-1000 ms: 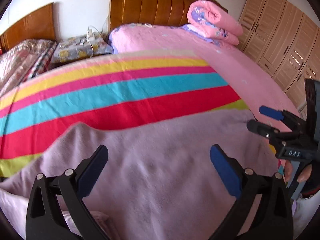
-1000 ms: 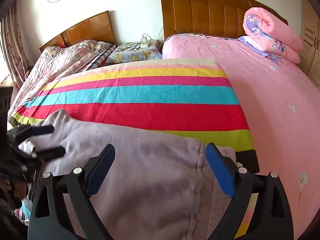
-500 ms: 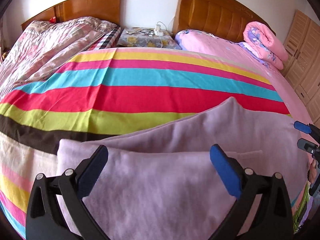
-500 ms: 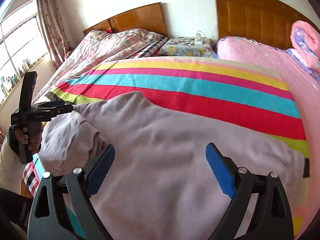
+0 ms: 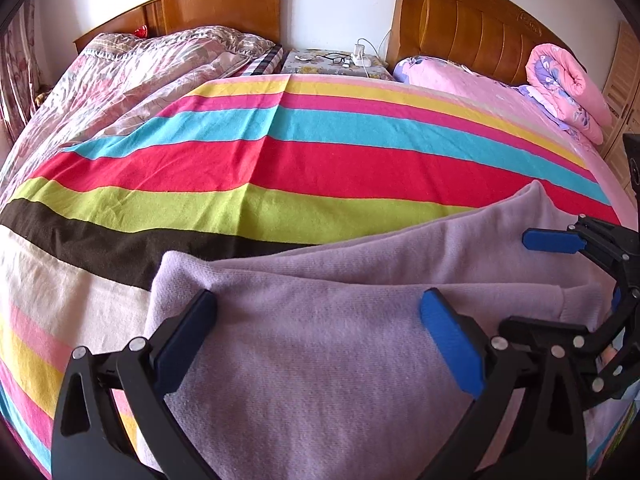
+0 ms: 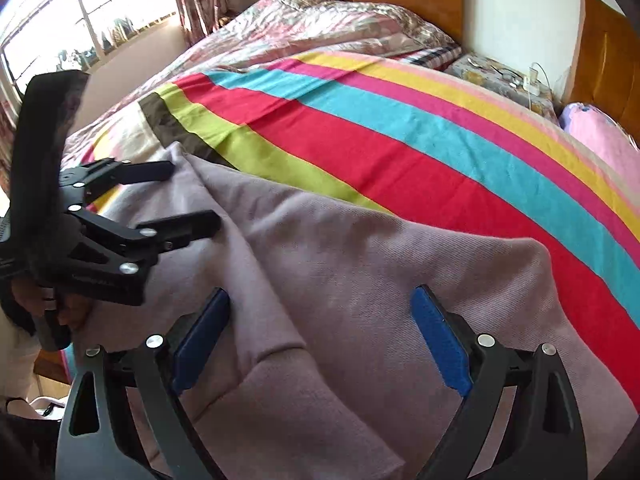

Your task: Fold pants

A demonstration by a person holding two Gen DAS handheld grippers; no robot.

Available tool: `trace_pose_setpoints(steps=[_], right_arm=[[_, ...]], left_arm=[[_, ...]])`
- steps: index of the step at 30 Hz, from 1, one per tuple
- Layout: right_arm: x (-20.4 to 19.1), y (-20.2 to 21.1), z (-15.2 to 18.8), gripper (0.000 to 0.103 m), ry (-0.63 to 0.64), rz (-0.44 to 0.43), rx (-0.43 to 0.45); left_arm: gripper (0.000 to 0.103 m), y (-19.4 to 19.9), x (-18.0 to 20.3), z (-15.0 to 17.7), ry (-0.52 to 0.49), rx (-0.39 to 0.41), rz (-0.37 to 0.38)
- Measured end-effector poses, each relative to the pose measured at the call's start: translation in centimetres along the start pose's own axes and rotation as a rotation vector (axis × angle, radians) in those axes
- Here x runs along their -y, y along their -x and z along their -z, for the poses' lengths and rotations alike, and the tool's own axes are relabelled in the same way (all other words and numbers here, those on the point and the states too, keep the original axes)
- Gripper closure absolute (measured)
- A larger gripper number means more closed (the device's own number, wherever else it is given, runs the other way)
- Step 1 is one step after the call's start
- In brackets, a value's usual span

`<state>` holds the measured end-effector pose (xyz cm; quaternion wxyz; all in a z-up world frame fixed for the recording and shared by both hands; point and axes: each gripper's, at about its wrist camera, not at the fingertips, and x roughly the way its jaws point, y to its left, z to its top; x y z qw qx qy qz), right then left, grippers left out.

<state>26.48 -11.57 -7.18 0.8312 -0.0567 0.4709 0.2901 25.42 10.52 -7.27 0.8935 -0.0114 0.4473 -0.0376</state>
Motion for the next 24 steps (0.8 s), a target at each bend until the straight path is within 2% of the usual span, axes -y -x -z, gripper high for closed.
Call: trace_pose_setpoints(steps=[5,8,10,11,13,14,18,20,22,23,24], right_arm=[[0.5,0.1,-1.3,0.012,-0.015,0.071,0.028],[2.0,-1.0,-1.6,0.012,-0.042,0.127,0.013],[3.3,-0.4,-1.4,0.012,-0.107,0.081,0.047],[3.3,0.3,-1.4,0.012,-0.141,0.091,0.049],[2.3,2.2,-1.1,0.012,-0.148,0.18,0.075],[1.4,3.4,-0.6,0.012,-0.132,0.195,0.098],[-3.1,7.1,2.9,0.012,-0.041,0.139,0.146],[-5.3,7.5,5.1,0.011,0.022,0.121,0.125],[-6.5,6.6,7.2,0.011,0.069,0.16,0.075],[-6.5,5.8,8.2,0.011,0.074,0.2,0.04],[-6.1,5.7,9.2,0.011,0.049,0.206,0.036]], left_arm=[[0.001,0.1,-0.2,0.0,0.009,0.015,0.009],[0.001,0.2,-0.2,0.1,0.019,0.022,0.022],[0.001,0.3,-0.4,0.1,0.026,0.026,0.032],[0.001,0.3,-0.4,0.1,0.027,0.027,0.034],[0.001,0.3,-0.4,0.1,0.026,0.027,0.033],[0.001,0.3,-0.3,0.1,0.024,0.026,0.03],[0.001,0.4,-0.2,0.2,0.017,0.026,0.022],[0.001,0.3,0.0,0.1,0.012,0.024,0.015],[0.001,0.4,0.2,0.1,0.009,0.023,0.01],[0.001,0.4,0.2,0.1,0.008,0.023,0.008],[0.001,0.4,0.3,0.2,0.007,0.023,0.007]])
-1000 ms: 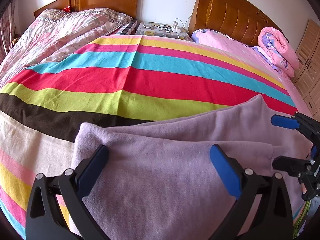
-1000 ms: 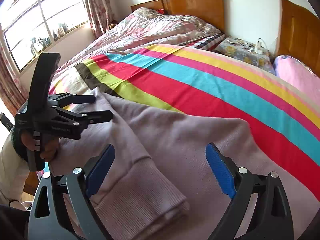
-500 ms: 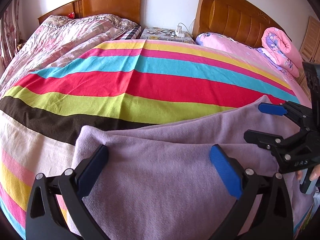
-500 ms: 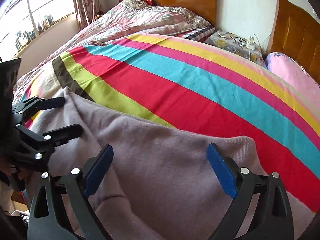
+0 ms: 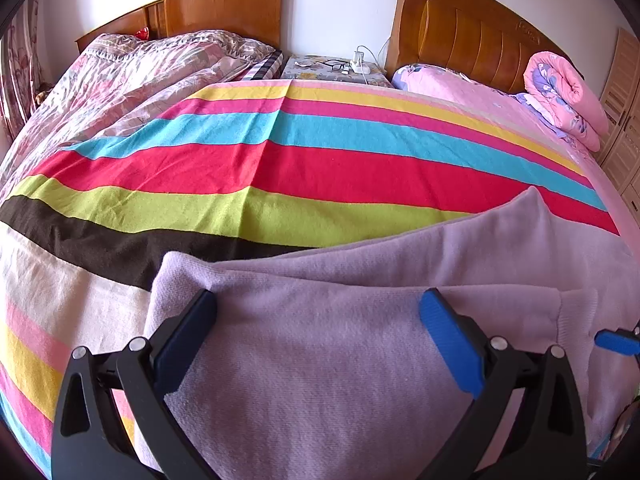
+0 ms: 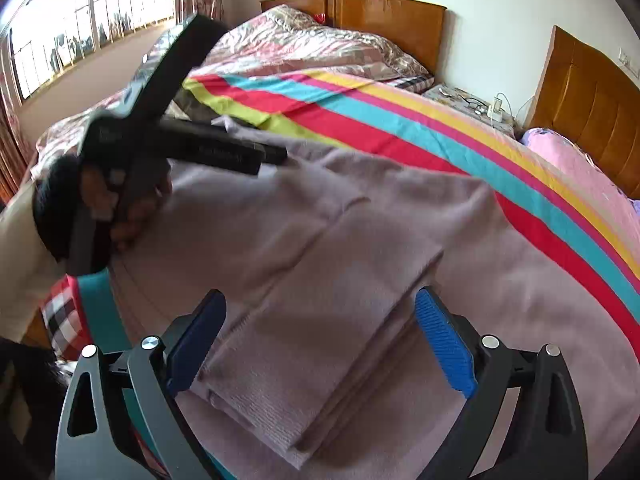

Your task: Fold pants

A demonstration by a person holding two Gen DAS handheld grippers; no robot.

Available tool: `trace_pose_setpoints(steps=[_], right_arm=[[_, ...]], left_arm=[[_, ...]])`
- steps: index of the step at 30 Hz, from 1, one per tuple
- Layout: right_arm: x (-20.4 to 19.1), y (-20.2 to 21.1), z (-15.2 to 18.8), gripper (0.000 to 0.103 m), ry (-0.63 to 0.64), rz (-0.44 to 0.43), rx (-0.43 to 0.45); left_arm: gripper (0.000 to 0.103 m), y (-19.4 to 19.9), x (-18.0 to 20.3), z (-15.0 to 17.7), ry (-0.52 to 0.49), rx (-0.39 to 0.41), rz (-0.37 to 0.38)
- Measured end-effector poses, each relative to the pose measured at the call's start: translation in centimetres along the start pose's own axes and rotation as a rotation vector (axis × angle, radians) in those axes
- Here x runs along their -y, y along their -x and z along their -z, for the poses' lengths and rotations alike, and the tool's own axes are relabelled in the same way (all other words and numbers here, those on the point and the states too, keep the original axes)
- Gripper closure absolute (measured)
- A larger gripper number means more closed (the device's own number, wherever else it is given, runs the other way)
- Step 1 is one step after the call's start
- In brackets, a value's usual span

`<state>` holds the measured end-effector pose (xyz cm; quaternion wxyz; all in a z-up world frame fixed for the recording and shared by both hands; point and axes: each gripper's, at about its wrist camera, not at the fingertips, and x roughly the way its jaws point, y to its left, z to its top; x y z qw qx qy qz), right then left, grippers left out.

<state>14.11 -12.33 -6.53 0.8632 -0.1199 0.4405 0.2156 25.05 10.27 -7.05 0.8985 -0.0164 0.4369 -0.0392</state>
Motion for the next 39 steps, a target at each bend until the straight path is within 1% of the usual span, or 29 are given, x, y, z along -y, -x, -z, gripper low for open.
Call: trace_pose_setpoints(steps=[1,2,3,5,7,8,9,10,11,13,14,16,17,18,20,22,24,26,27,28,30,31,33,34,35,36,37,39], right_arm=[[0.7,0.5,0.8,0.011,-0.064,-0.025,0.021],[1.6,0.9,1.6,0.011,-0.117,-0.022,0.008],[2.2,1.6,2.6,0.011,-0.146,0.012,0.003],[3.9,3.9,4.9,0.011,-0.212,0.062,0.034],[6.0,7.1,7.7,0.011,-0.324,0.073,0.098],[7.2,8.9,9.3,0.011,-0.392,0.077,0.135],[8.4,10.7,11.2,0.011,-0.468,0.09,0.174],[9.8,12.5,13.1,0.011,-0.549,0.106,0.21],[11.2,14.2,15.2,0.011,-0.635,0.12,0.244],[13.6,17.1,19.2,0.011,-0.789,0.138,0.317],[14.8,18.2,21.1,0.011,-0.859,0.129,0.349],[16.8,19.2,23.7,0.012,-0.962,0.1,0.385],[17.7,19.1,24.4,0.015,-0.99,0.088,0.391],[18.5,18.7,24.8,0.019,-1.012,0.083,0.382],[20.0,17.6,25.2,0.022,-1.047,0.09,0.339],[21.4,16.5,25.0,0.024,-1.068,0.082,0.319],[22.2,15.2,24.6,0.025,-1.092,0.075,0.277],[22.2,14.7,24.0,0.025,-1.081,0.098,0.254],[21.9,14.5,23.5,0.025,-1.071,0.099,0.238],[21.5,14.3,23.1,0.025,-1.059,0.094,0.223],[20.1,14.0,22.1,0.025,-1.019,0.107,0.18],[19.5,13.8,21.8,0.025,-1.006,0.092,0.164],[18.5,13.7,21.5,0.026,-0.998,0.057,0.148],[18.2,13.7,21.3,0.026,-0.992,0.064,0.142],[18.3,13.7,21.2,0.029,-1.002,0.075,0.148],[18.7,13.8,21.4,0.033,-1.036,0.081,0.165],[19.4,13.9,21.9,0.034,-1.082,0.083,0.191],[20.5,14.3,23.0,0.036,-1.164,0.053,0.244]], left_arm=[[0.001,0.0,0.0,0.0,-0.003,-0.001,-0.003],[0.001,-0.1,0.0,0.0,-0.006,-0.002,-0.005],[0.001,-0.1,0.0,0.0,-0.007,-0.002,-0.005],[0.001,0.0,0.1,-0.1,-0.008,-0.001,-0.007],[0.001,0.2,0.3,-0.1,-0.011,0.004,-0.019],[0.001,0.5,0.5,0.0,-0.017,0.011,-0.044],[0.001,1.1,0.9,0.1,-0.027,0.027,-0.086],[0.001,2.1,1.5,0.4,-0.038,0.062,-0.126],[0.001,3.3,2.2,0.7,-0.045,0.099,-0.13],[0.001,5.7,3.8,1.3,-0.054,0.133,-0.047],[0.001,6.7,4.9,1.7,-0.072,0.143,-0.009],[0.001,8.0,7.2,2.5,-0.127,0.161,0.011],[0.001,8.3,8.3,3.0,-0.154,0.163,0.018],[0.001,8.2,9.5,3.4,-0.18,0.154,0.036],[0.001,7.7,11.4,4.1,-0.235,0.128,0.058],[0.001,7.0,12.7,5.0,-0.28,0.102,0.049],[0.001,6.3,13.4,5.7,-0.309,0.071,0.051],[0.001,4.9,13.5,6.4,-0.327,0.025,0.028],[0.001,4.4,13.3,6.6,-0.324,0.013,0.036],[0.001,4.3,12.9,6.7,-0.303,0.016,0.063],[0.001,3.8,11.8,6.7,-0.255,-0.003,0.118],[0.001,3.7,11.5,6.8,-0.25,-0.001,0.132],[0.001,3.7,11.5,7.1,-0.265,0.019,0.133],[0.001,3.7,11.5,7.2,-0.264,0.024,0.134],[0.001,3.7,11.5,7.2,-0.264,0.025,0.135],[0.001,3.6,11.5,7.2,-0.264,0.024,0.136],[0.001,3.6,11.5,7.2,-0.264,0.025,0.137],[0.001,3.6,11.4,7.3,-0.266,0.029,0.137]])
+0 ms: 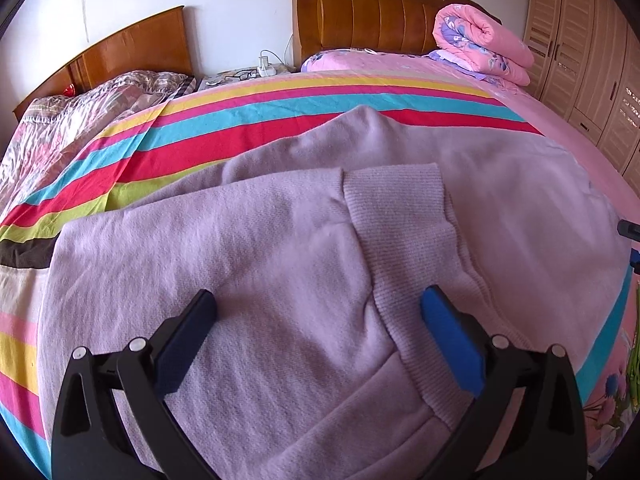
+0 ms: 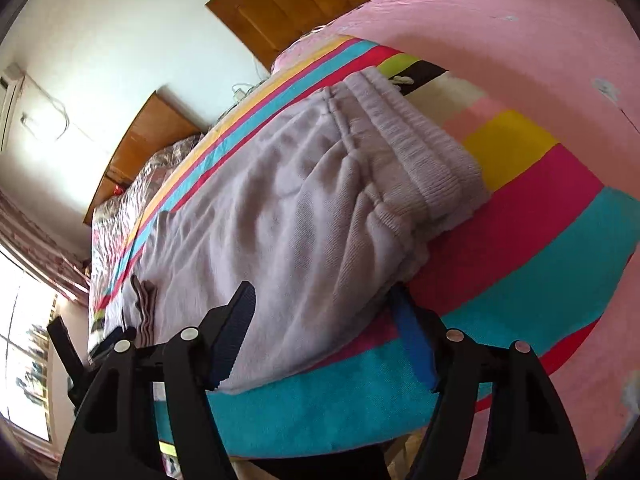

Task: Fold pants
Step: 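Grasp the ribbed waistband edge with the right tool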

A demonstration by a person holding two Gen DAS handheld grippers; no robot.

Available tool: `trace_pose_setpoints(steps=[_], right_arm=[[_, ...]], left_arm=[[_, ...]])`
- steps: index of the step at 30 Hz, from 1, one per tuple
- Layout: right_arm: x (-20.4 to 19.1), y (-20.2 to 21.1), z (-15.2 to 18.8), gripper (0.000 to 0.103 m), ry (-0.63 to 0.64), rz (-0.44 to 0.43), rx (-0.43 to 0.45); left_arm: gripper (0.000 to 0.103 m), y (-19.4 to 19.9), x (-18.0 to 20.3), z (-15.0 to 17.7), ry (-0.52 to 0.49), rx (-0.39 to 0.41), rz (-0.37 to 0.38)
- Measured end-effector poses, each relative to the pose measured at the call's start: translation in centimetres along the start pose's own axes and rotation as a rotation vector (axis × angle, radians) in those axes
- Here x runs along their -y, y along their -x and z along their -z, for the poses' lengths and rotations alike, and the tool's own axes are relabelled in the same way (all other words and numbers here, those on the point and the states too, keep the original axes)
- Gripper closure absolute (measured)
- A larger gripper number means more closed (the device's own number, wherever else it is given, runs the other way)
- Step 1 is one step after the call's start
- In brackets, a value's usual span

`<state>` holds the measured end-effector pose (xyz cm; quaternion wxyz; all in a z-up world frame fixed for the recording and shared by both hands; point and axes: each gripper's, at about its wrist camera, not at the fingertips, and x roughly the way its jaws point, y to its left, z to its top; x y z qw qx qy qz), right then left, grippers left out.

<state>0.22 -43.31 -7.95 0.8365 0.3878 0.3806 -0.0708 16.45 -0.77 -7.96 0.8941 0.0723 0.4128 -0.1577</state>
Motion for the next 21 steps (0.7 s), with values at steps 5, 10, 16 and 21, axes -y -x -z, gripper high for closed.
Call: trace_pose_setpoints(steps=[5,10,16,21], right_arm=[[-1.5,-0.6,0.8,0.035,0.067,0.01,-0.041],[-0.6,-0.5,0.1,0.047,-0.006,0.011,-0.014],[-1.2,-1.0,0.6,0.069,0.015,0.08,0.027],[0.4,-0.5,1.0,0.078,-0.066,-0.009,0.075]], left_arm=[[0.001,0.0,-0.1,0.0,0.001,0.002,0.002],[0.001,0.0,-0.1,0.0,0.001,0.001,0.002],[0.001,0.0,-0.1,0.1,0.002,0.002,0.003],[0.001,0.6,-0.3,-0.1,0.019,-0.008,0.012]])
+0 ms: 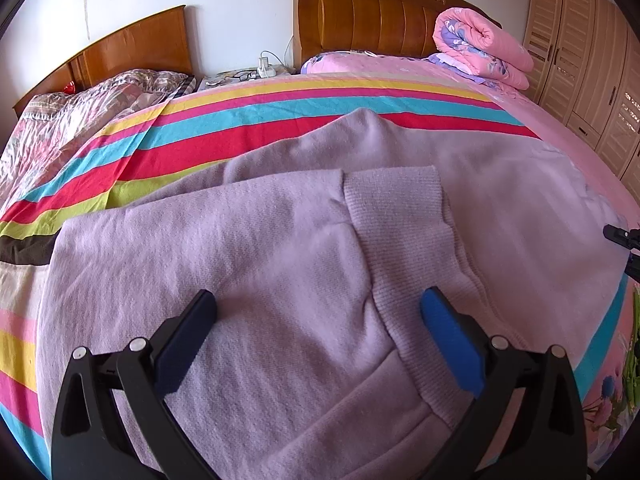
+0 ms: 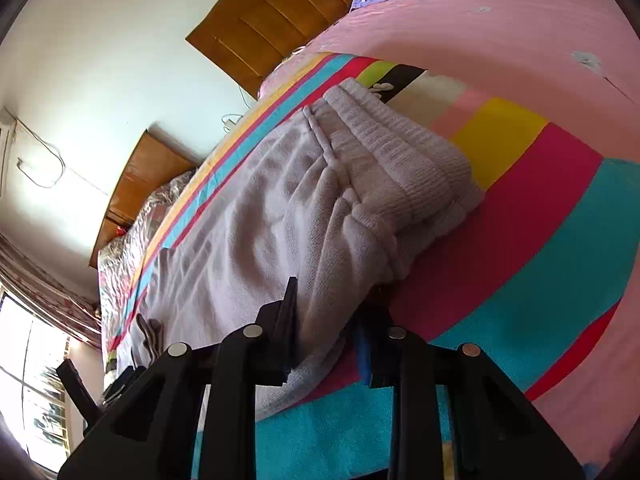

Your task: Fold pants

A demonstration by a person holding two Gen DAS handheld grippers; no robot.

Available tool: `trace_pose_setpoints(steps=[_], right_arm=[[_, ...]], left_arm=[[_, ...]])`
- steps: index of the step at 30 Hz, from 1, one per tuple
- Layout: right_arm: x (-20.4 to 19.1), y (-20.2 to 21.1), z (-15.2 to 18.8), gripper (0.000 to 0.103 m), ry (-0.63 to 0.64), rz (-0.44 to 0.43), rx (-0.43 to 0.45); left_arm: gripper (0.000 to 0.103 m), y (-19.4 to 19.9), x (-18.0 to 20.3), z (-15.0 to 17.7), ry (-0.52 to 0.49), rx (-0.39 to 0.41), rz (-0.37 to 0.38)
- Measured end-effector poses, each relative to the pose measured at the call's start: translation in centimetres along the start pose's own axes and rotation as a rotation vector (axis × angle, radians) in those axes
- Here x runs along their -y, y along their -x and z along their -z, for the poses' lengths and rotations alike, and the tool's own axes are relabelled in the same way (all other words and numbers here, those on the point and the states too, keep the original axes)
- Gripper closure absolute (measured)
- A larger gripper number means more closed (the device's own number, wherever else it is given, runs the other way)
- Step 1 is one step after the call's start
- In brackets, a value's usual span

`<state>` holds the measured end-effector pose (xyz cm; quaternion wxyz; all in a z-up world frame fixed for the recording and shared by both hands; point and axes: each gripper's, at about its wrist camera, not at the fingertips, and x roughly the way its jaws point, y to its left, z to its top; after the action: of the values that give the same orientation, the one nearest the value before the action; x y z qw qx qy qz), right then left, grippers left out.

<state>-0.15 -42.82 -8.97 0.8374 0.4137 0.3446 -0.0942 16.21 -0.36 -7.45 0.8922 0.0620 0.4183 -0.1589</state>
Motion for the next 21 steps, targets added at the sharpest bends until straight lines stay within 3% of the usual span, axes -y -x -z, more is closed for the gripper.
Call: trace_pose_setpoints(steps=[5,6,8,10,12,16,19,21], right_arm=[[-0.7,0.6,-0.1,0.079,0.012,-0.017,0.069],[-1.3,0.9,-0.1,0.079,0.028,-0.016,0.093],[-3.5,1.9,-0.3,0.079,0.091,-0.013,0.155],[-7.0,2.8,-0.6,0.08,0.191,0.006,0.217],[-11.8,3.6,-0.4,0.08,0.337,0.022,0.275],[-23.9,3.2,3.5,0.08,0.767,0.057,0.351],[-31.7,0.7,11.0,0.08,1.14,0.048,0.339],[-34.8,-1.9,17.9,0.08,1.408,0.044,0.272]], left_arm=[[0.001,3.2,0.6,0.0,-0.035,0.057,0.019],[0.001,3.3,1.2,0.2,-0.063,0.052,0.021],[0.001,1.8,2.3,1.1,-0.132,-0.034,-0.004],[0.001,1.5,1.5,1.6,-0.102,-0.021,0.033],[0.001,2.7,-0.5,1.3,-0.035,-0.009,0.059],[0.001,8.9,-7.5,1.2,0.136,0.169,0.03],[0.001,12.6,-14.1,2.4,0.335,0.23,-0.038],[0.001,14.3,-17.5,3.9,0.445,0.249,-0.042]])
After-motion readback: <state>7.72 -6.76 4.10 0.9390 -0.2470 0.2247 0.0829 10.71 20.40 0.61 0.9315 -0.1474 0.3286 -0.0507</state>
